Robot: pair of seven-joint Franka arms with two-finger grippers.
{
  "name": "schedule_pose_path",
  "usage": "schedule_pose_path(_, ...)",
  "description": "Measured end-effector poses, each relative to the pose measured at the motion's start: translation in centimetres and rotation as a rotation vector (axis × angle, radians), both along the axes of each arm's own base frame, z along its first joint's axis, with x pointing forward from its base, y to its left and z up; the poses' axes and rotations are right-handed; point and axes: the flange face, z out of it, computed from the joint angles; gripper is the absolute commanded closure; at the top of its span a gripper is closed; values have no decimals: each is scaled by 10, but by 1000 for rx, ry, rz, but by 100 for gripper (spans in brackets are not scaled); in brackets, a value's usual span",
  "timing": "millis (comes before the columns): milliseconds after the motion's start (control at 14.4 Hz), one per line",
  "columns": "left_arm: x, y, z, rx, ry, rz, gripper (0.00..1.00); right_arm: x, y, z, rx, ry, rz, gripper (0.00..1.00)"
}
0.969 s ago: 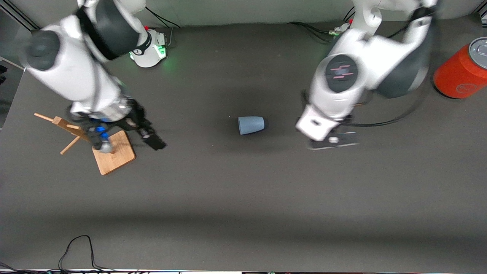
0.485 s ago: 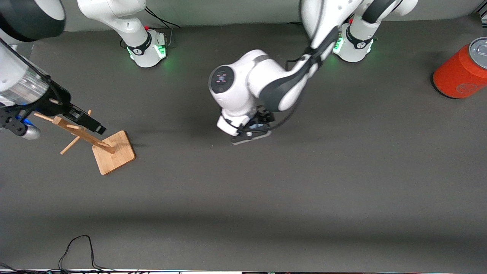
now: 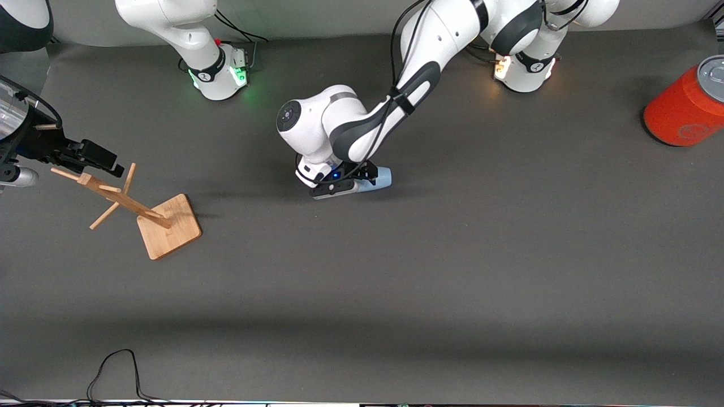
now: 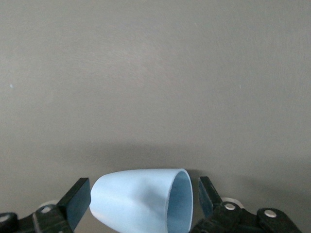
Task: Rotate and upright cup with both arms
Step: 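Grasp the cup rim with the left gripper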
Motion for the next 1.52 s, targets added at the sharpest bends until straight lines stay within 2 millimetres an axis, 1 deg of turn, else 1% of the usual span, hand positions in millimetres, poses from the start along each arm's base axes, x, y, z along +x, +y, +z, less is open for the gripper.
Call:
schedule_pose_path(208, -8, 4, -18, 96, 37, -136, 7, -9, 1, -2, -3, 4, 37, 0)
schedule_pose_path(277, -11, 5, -25, 128, 62, -196, 15, -16, 2, -7, -2, 13, 45, 0)
schedule_pose_path(346, -11, 6, -27, 139, 70, -220, 22, -19, 3, -8, -2, 15, 47, 0)
schedule_pose_path(415, -11, 6, -29, 150, 80, -252, 40, -20, 2, -9, -6, 13, 48, 0)
schedule_pose_path(485, -11, 7, -30, 158, 93, -283, 52, -21, 0, -11, -21, 10, 49, 0)
schedule_pose_path(692, -12, 7, -30, 173, 110, -337, 100, -18, -12, -26, -66, -6, 38, 0)
schedule_pose_path(831, -17, 3, -30, 185, 104, -359, 100, -18, -17, -32, -70, -8, 34, 0)
schedule_pose_path(969, -20, 4, -26, 219, 105, -372, 100, -18, -16, -33, -70, -8, 36, 0)
schedule_pose_path(1177, -18, 7, -22, 232, 112, -376, 100, -18, -16, -32, -71, -10, 36, 0)
schedule_pose_path(1246, -14, 9, -18, 238, 110, -367, 100, -18, -16, -32, -71, -10, 36, 0)
schedule_pose_path(1315, -6, 12, -9, 240, 100, -351, 100, -18, -16, -32, -71, -10, 36, 0)
schedule_pose_path(1385, 4, 18, 3, 242, 88, -325, 100, -18, -16, -32, -71, -10, 36, 0)
schedule_pose_path(1454, 18, 27, 21, 230, 83, -291, 100, -18, -16, -32, -71, -10, 37, 0)
schedule_pose_path(1523, 35, 38, 44, 191, 84, -249, 100, -18, -15, -32, -71, -10, 37, 0)
